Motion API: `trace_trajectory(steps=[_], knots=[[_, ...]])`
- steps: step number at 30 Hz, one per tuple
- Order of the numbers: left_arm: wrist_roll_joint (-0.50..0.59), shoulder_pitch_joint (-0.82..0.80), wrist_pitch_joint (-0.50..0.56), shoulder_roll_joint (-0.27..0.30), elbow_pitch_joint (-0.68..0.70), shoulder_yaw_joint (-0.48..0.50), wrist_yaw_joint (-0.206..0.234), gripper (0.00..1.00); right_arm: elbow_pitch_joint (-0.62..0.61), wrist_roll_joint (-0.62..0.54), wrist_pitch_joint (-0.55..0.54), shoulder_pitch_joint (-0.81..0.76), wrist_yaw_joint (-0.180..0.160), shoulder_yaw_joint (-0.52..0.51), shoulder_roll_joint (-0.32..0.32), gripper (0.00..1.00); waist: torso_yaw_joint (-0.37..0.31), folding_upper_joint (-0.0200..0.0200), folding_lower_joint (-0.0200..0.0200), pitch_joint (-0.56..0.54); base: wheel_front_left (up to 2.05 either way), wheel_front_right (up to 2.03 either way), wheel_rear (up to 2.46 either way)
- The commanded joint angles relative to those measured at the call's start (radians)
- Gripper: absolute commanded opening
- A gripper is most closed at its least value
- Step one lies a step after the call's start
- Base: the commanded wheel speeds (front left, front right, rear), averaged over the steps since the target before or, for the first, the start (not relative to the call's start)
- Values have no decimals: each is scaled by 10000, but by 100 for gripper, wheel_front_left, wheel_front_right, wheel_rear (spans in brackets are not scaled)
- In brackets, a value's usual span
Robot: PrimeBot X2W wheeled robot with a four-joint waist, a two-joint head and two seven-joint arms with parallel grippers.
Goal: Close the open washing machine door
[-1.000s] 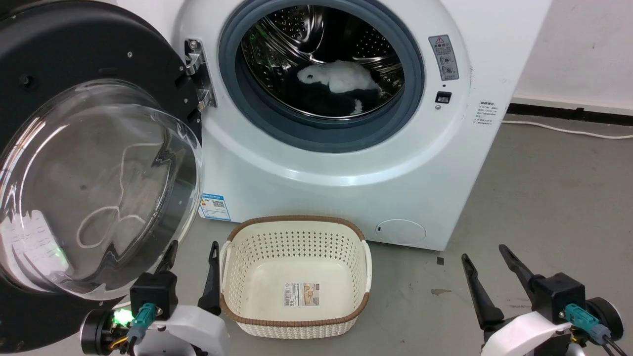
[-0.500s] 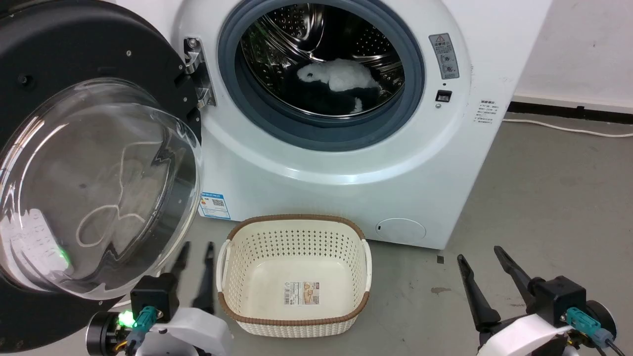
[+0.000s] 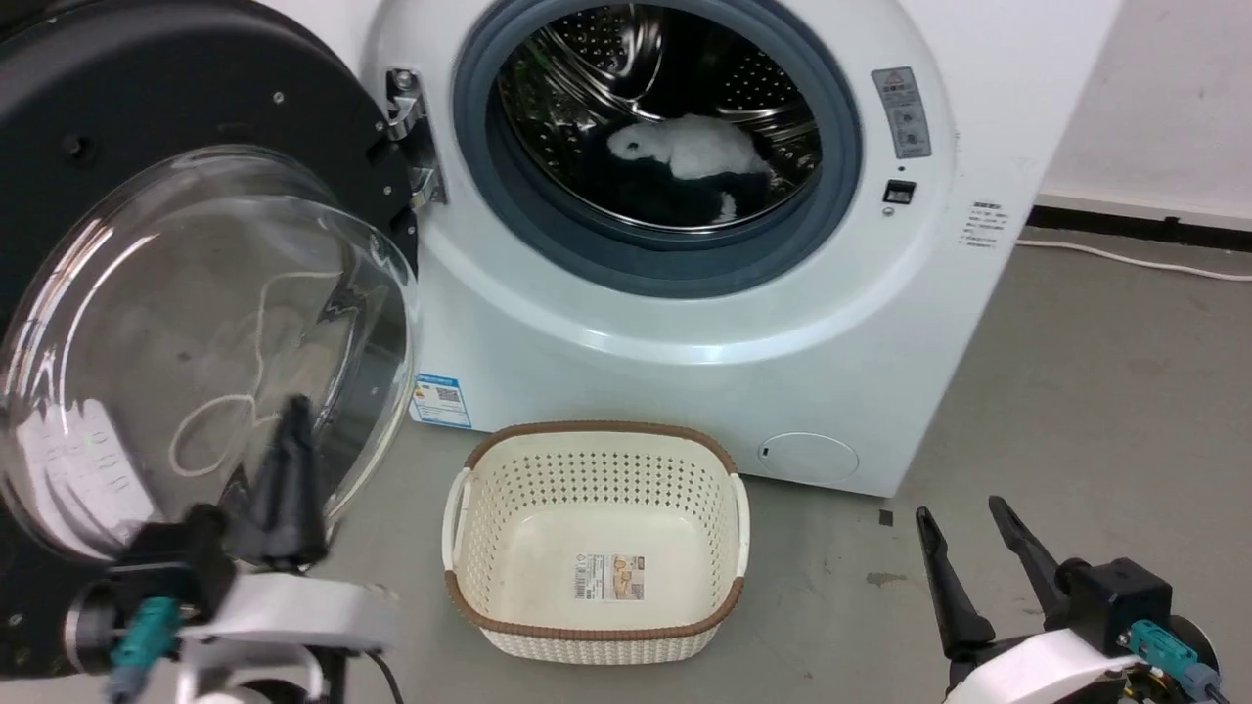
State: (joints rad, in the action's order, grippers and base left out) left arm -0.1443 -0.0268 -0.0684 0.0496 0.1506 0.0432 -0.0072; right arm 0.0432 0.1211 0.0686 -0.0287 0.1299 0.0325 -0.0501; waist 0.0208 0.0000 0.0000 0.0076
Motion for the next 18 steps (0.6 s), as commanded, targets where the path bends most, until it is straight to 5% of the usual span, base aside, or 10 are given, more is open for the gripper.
trace_trajectory(steps=[1,9,18], knots=[[-197,-202,-107,7,274,216,104,0,67,131,108,-107,2,29,0,100,99,0,0,-8,0,0,0],[-527,-509,-274,7,780,1606,235,0,240,383,275,-170,3,76,0,100,641,0,0,-53,0,0,0],[-655,-1062,-462,7,455,3668,-253,0,405,670,463,-200,3,35,0,100,1336,0,0,56,0,0,0]])
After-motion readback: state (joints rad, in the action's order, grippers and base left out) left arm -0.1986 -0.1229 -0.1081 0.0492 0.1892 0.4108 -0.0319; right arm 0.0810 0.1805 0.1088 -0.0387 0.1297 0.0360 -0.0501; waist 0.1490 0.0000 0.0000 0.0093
